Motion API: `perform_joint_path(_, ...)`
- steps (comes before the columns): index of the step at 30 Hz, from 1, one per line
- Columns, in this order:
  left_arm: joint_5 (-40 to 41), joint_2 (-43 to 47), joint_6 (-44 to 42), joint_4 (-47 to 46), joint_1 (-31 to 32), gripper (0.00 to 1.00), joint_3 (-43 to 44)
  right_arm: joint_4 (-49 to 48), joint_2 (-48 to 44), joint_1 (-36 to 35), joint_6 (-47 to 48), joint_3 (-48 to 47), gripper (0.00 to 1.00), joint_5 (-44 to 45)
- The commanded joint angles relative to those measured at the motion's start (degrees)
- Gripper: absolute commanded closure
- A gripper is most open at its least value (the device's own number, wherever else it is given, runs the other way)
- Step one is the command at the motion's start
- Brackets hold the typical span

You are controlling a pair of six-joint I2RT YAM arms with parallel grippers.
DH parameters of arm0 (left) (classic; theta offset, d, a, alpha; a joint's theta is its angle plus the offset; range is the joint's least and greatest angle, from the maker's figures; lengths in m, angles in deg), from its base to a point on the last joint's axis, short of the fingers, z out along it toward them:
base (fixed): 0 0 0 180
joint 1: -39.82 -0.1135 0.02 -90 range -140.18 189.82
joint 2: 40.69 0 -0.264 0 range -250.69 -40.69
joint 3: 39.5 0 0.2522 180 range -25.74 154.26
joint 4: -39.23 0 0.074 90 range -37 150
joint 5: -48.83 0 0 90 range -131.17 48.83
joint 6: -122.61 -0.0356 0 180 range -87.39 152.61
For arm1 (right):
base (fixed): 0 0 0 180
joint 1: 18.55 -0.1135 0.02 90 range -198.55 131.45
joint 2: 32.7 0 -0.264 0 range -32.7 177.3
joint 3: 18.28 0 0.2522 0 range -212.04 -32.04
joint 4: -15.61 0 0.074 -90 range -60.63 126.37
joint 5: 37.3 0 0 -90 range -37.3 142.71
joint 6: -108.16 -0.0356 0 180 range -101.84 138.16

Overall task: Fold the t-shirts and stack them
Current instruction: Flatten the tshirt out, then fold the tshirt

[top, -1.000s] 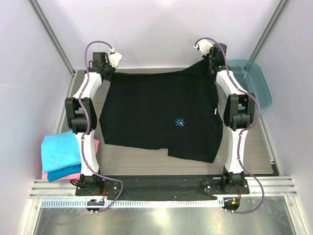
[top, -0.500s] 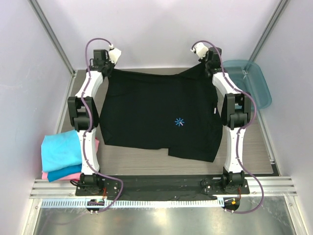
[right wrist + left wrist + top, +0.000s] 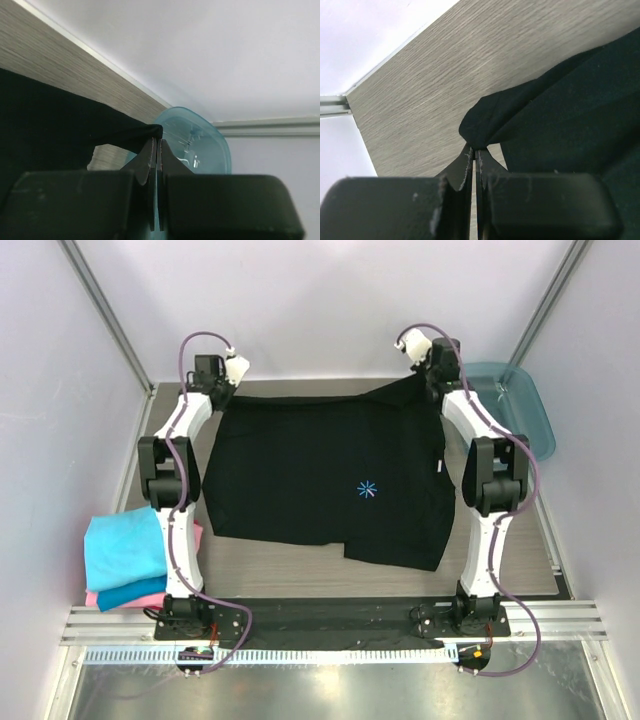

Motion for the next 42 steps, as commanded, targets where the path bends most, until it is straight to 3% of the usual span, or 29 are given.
perform_joint_path(1,-1.79,6.63,-1.51,-2.56,-0.57,1.00,-1.25,1.92,-9.73,-0.50,-2.52,1.61,0.99,-0.16)
perform_joint_path(16,-1.37,8.74,-5.73,1.04,-1.54,1.00,-5.12,10.54,-27.66,-5.07,-4.63,23.06,0.99,0.20)
perform_joint_path(42,-1.46,12.17,-8.02,3.59,-1.54,1.00,-14.96,18.54,-40.59,-6.39,-9.29,34.93,0.99,-1.65)
